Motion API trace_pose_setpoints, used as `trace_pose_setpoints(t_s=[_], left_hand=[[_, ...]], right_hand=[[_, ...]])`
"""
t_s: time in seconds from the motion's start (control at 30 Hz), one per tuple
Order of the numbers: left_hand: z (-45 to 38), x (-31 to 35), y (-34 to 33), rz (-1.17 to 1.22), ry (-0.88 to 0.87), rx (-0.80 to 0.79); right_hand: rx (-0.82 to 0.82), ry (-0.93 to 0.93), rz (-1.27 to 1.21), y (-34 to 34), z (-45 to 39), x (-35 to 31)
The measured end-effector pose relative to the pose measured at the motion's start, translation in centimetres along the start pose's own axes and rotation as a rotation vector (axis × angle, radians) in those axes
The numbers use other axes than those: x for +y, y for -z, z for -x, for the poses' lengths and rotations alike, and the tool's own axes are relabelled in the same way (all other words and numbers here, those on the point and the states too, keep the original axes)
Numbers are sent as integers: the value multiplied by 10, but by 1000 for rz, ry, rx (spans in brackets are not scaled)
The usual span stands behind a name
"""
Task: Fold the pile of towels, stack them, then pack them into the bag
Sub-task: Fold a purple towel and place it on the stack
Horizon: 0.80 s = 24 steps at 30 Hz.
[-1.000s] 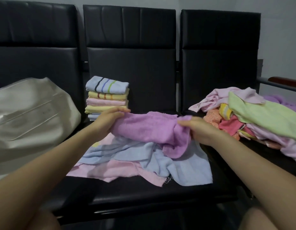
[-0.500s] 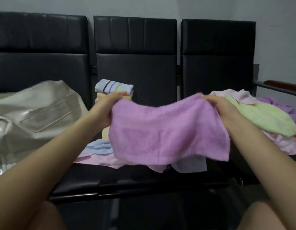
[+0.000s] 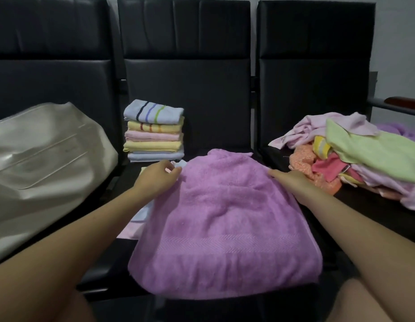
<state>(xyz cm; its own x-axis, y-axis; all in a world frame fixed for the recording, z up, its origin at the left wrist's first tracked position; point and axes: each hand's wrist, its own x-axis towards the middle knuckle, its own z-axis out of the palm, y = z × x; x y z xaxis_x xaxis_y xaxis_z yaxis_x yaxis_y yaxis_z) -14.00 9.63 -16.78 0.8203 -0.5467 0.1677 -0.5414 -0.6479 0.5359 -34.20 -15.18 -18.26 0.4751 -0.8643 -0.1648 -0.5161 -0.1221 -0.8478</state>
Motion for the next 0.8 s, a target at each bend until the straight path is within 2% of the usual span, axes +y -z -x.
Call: trace_pose_setpoints(t_s=[0.07, 0.13, 0.23, 0.37, 0.43, 0.47, 0.53, 0.63, 0.73, 0.8], left_hand=[[-10, 3, -9, 48, 45, -14], [-22, 7, -17, 115, 80, -38], [-42, 12, -24, 403, 201, -99], [-54, 22, -24, 455, 310, -219], [-57, 21, -21, 568, 370, -279], [-60, 17, -20, 694, 395, -269], [-66, 9, -14, 932, 392, -138], [-68, 0, 4, 1170, 300, 59], [-56, -5, 27, 1518, 210, 75], [-44, -7, 38, 1635, 223, 42]], right_hand=[[55, 6, -31, -9, -10, -5], [98, 30, 64, -15, -21, -7], [33, 31, 183, -22, -30, -9], [-73, 59, 19, -30, -44, -14], [-93, 99, -46, -34, -45, -21], [-81, 131, -91, -36, -46, -25], [-8, 193, -149, -38, -47, -32], [63, 236, -70, -37, -44, -42], [143, 382, -52, -39, -39, -47], [177, 484, -132, -40, -30, -52]])
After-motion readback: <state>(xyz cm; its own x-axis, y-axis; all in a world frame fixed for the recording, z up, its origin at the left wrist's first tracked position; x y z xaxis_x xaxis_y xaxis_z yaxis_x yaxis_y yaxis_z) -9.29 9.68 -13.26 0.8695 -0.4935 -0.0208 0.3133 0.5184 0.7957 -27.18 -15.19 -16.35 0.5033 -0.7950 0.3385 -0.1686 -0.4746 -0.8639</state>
